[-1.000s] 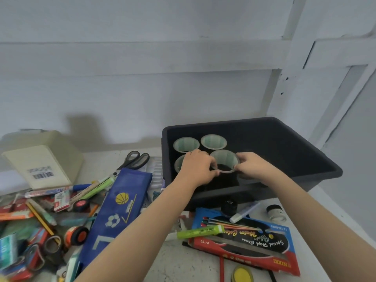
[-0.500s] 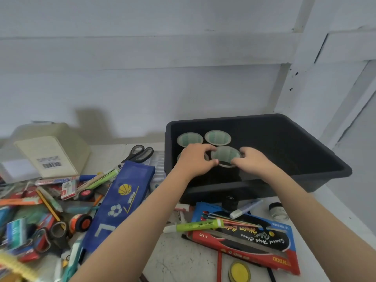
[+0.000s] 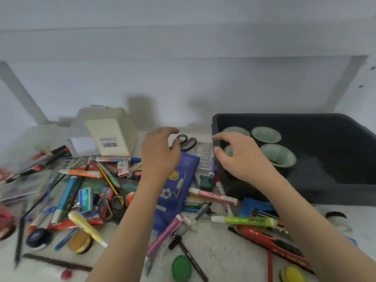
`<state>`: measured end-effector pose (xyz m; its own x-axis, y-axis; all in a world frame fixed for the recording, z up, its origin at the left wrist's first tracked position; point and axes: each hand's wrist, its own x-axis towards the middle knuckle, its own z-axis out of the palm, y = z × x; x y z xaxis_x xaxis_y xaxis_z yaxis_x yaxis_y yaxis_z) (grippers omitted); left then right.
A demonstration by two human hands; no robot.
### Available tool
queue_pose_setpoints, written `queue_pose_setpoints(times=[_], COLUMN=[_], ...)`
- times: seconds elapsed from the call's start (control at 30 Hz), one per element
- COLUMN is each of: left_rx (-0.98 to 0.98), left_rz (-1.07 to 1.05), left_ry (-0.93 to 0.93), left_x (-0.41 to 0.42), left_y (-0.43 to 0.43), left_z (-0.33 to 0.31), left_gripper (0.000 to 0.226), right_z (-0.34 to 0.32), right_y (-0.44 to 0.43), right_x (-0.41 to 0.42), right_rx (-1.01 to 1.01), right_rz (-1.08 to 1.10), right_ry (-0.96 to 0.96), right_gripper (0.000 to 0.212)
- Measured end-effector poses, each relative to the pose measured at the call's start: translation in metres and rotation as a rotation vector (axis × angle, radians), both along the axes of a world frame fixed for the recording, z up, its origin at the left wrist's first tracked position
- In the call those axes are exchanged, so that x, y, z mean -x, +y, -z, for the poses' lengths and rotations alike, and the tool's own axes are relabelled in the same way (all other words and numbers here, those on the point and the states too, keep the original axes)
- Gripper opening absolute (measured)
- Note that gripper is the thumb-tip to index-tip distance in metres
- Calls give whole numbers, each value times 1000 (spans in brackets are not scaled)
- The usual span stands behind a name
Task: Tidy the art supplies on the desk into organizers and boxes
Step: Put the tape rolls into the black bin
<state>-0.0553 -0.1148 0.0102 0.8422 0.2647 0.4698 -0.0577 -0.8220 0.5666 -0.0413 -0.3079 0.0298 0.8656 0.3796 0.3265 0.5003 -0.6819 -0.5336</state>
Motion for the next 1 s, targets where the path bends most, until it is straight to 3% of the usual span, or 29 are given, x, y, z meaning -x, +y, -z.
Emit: queue_pose_setpoints(times=[0.33, 0.57, 0.7, 0.83, 0.9, 1.0], left_rx=[103, 186, 241, 408, 442, 435], left_rz=[-383, -703, -917, -855, -821, -807], left_ry=[39, 58, 232, 328, 284, 225], left_x=[120, 206, 238, 250, 252, 251], left_y=[204, 311, 357, 377, 381, 386], left_z=[-4, 8, 23, 33, 35, 33], left_gripper=[32, 42, 50, 33, 17, 14], right_z=[4, 30, 48, 60, 63, 65], right_y=[179, 315, 378, 420, 434, 449], right_x=[31, 74, 102, 126, 134, 144], right_rx=[-148, -21, 18, 27, 37, -28], right_rz=[-356, -570, -649, -676, -682, -692], right_ry=[193, 339, 440, 507, 516, 558], right_gripper=[20, 30, 29, 25, 24, 18])
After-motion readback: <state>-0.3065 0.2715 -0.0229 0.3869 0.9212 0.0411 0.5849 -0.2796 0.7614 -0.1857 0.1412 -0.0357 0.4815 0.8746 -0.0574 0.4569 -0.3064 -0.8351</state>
